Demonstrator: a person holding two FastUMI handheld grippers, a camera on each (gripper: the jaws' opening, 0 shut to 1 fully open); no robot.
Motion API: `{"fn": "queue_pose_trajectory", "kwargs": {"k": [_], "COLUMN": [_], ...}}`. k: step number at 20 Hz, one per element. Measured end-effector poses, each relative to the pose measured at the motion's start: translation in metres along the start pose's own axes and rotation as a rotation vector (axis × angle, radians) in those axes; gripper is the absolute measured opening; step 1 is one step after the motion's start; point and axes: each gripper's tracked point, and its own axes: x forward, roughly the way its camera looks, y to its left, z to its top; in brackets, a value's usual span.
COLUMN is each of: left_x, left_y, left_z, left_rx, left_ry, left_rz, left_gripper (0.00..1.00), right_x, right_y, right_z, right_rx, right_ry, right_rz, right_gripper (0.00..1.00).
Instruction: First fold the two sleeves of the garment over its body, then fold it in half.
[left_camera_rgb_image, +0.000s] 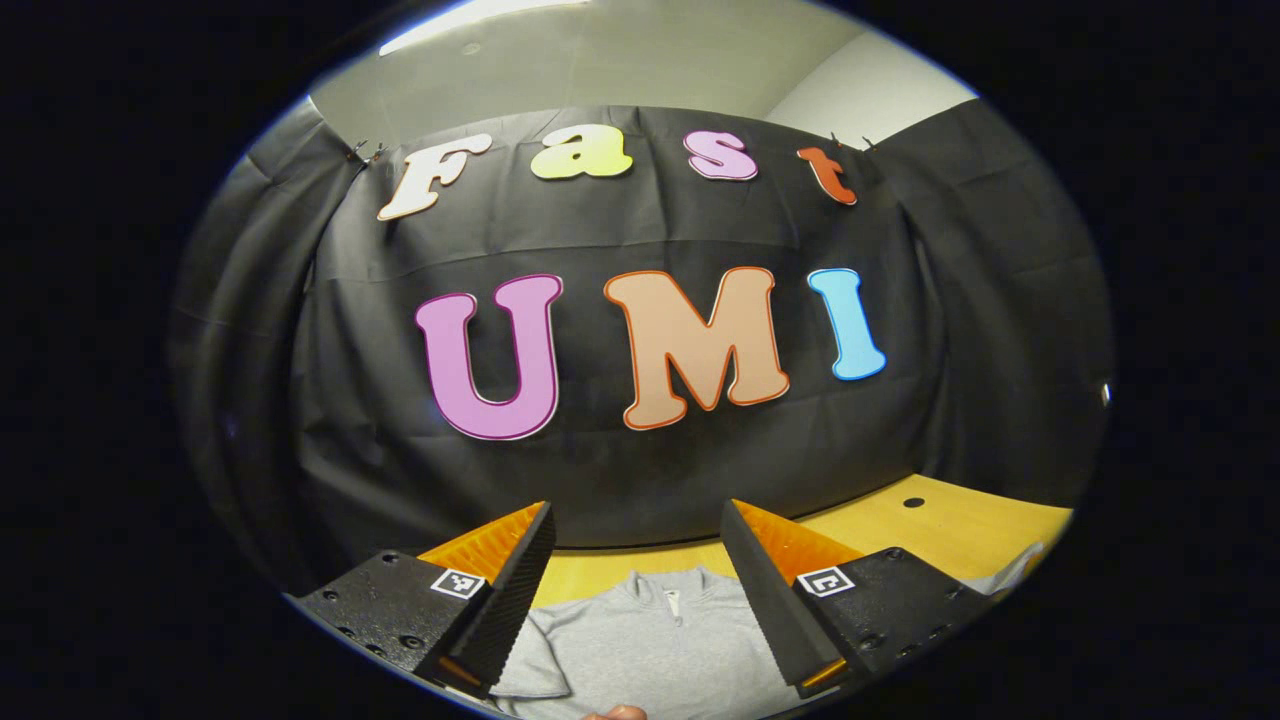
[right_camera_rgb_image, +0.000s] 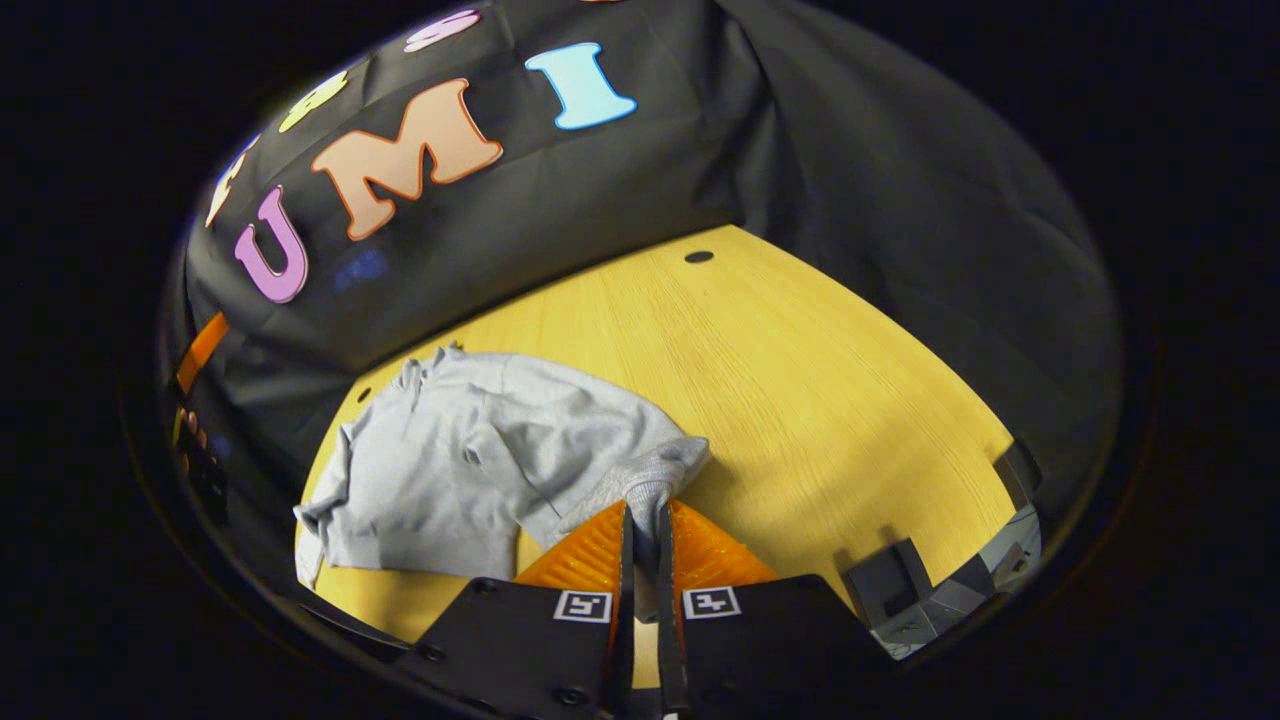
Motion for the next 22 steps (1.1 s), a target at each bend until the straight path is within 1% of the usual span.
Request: {"fn": "queue_pose_trajectory", "kwargs": {"k": [3, 8, 13, 16, 19, 21, 22], "left_x": [-0.001, -0.011, -0.025, -0.036, -0.051, -0.061, -0.066], "left_y": [0.024, 0.07, 0.12, 0.146, 0.173, 0.192, 0.2], "left_z": [-0.002, -0.008, -0.01, -0.012, -0.014, -0.015, -0.016], "left_rx": [-0.004, -0.002, 0.015, 0.015, 0.022, 0.031, 0.034], "left_ry": [-0.001, 0.012, 0.015, 0.021, 0.023, 0.029, 0.034], "left_rz": [0.036, 0.115, 0.22, 0.278, 0.338, 0.378, 0.396], "left_gripper": [0.96, 0.97, 0.96, 0.97, 0.96, 0.98, 0.96], "right_x": [0.005, 0.022, 0.043, 0.057, 0.068, 0.074, 0.078], "right_y": [0.024, 0.08, 0.149, 0.19, 0.237, 0.265, 0.28], "right_z": [0.029, 0.073, 0.093, 0.101, 0.106, 0.107, 0.107], "right_rx": [-0.01, -0.052, -0.079, -0.111, -0.127, -0.138, -0.141], "right_ry": [-0.038, -0.082, -0.09, -0.091, -0.091, -0.085, -0.08], "right_rz": [0.026, 0.107, 0.211, 0.263, 0.332, 0.368, 0.386], "right_gripper": [0.12, 0.12, 0.12, 0.12, 0.12, 0.12, 0.12]}}
